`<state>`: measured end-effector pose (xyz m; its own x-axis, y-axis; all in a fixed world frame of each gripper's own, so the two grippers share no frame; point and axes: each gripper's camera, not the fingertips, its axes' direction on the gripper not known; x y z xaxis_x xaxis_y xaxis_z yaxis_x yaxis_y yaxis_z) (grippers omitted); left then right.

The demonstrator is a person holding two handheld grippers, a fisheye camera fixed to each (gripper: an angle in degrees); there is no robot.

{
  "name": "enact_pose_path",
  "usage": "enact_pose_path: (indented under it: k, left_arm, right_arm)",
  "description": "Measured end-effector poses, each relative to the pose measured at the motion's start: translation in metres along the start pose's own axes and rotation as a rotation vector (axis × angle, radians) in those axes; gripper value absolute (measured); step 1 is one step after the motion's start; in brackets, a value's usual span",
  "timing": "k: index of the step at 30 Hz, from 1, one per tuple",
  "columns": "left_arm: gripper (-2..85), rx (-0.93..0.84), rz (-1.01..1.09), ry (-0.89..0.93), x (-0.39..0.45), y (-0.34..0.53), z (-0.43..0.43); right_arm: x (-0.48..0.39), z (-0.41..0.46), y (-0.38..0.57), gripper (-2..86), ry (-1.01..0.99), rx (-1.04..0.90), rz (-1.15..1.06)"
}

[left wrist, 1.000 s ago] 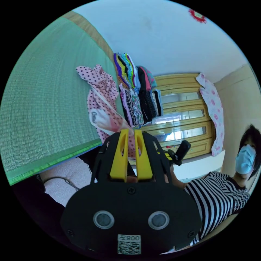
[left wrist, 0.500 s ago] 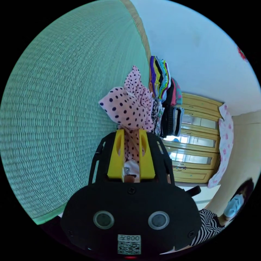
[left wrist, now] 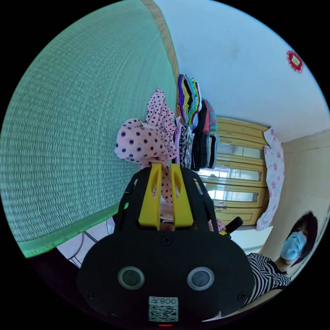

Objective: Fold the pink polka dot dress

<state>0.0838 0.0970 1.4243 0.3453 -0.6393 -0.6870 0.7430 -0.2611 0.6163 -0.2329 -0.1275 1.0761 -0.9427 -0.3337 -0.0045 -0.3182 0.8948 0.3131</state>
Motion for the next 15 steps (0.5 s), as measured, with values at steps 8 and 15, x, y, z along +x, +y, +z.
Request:
enact_pose_path:
  k: [8, 15]
  left_arm:
    - [2.2, -0.006, -0.067, -0.023, 0.017, 0.036, -0.009]
    - [0.9, 0.062, 0.017, 0.030, 0.066, 0.087, -0.059]
  right_arm:
    - [0.036, -0.052, 0.014, 0.4, 0.025, -0.002, -0.011]
    - [0.071, -0.111, 0.038, 0.4, 0.072, 0.029, 0.014]
